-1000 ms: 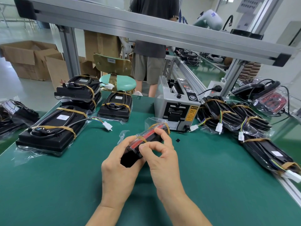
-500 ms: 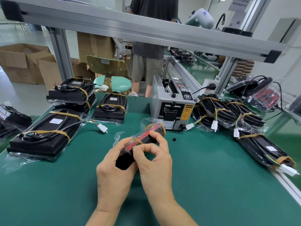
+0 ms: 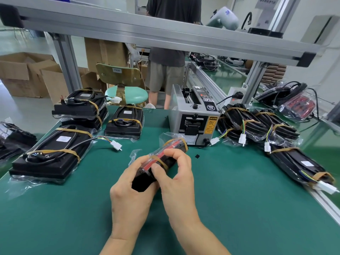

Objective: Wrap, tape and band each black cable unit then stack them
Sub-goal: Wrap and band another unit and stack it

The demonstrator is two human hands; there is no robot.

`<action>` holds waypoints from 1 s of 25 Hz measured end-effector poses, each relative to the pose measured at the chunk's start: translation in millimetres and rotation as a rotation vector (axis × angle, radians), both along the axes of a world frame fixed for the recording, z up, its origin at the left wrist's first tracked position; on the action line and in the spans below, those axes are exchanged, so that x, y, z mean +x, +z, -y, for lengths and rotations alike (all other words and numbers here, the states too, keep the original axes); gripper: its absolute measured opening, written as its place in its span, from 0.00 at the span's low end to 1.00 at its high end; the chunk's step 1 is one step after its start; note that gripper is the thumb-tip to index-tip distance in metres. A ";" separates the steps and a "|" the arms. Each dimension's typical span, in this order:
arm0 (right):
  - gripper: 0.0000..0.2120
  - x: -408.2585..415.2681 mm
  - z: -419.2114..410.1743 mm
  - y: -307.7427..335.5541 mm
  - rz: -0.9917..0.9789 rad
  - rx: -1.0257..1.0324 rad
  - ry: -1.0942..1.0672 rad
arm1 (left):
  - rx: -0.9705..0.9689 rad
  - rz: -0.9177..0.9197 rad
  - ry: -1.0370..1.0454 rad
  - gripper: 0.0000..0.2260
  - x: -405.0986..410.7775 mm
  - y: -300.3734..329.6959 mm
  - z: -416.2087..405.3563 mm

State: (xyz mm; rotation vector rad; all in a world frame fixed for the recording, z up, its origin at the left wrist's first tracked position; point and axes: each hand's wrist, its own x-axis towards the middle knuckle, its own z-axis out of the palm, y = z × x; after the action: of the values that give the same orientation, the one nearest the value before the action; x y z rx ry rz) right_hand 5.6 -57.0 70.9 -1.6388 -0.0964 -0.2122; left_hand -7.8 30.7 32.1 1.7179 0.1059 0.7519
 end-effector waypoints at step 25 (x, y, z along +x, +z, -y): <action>0.07 46.8 34.5 2.0 0.257 -0.401 0.252 | -0.006 0.036 -0.079 0.29 6.2 2.6 -24.4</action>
State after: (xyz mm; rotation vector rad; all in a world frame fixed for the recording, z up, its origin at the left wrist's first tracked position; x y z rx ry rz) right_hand 52.4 -91.5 72.9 -1.9691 -0.5695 -0.2182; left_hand -1.6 55.1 34.7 1.6925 0.0154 0.7230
